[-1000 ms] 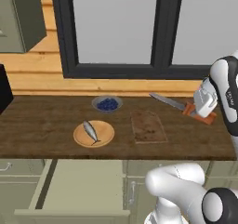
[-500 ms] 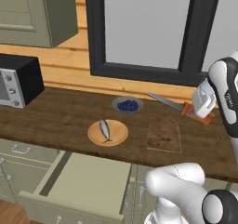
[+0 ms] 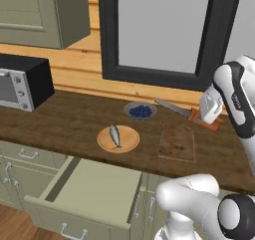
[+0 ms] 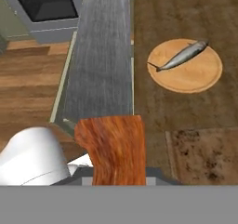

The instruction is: Pick up the knife from the drawer and place it on the cutting board. Then place the meat from the plate to the cutting board.

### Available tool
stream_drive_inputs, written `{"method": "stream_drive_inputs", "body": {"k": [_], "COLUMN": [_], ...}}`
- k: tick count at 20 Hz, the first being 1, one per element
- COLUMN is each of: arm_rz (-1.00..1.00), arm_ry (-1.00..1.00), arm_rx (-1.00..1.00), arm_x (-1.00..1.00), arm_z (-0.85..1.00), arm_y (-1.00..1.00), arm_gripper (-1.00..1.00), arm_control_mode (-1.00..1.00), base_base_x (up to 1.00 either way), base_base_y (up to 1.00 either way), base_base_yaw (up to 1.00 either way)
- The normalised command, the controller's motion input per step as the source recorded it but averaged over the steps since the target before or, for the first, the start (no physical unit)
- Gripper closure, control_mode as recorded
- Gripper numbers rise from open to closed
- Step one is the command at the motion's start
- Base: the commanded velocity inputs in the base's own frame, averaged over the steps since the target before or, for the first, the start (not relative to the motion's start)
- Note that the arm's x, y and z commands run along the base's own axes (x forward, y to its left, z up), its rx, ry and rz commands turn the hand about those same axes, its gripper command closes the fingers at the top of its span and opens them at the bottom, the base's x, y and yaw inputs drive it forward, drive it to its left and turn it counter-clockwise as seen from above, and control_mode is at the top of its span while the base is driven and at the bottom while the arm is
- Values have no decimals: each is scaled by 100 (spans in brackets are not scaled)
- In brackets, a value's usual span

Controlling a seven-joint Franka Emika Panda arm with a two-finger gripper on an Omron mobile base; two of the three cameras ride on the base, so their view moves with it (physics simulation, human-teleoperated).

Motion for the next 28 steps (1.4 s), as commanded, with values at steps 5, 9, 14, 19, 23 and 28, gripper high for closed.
{"method": "stream_drive_inputs", "body": {"k": [5, 9, 14, 19, 23, 28], "arm_rz": [-80, -88, -91, -66, -17, -8], "arm_ry": [19, 6, 3, 5, 27, 33], "arm_rx": [-4, 7, 13, 3, 0, 0], "arm_x": [49, 6, 11, 51, 76, 63], "arm_z": [-54, -38, -34, -37, -23, -36], "arm_y": [-11, -30, 0, 0, -2, -9], "arm_gripper": [100, 100, 100, 100, 100, 100], "arm_control_mode": [-100, -100, -100, -100, -100, -100], "base_base_x": [0, 0, 0, 0, 0, 0], "base_base_y": [0, 0, 0, 0, 0, 0], "base_base_yaw": [0, 0, 0, 0, 0, 0]}}
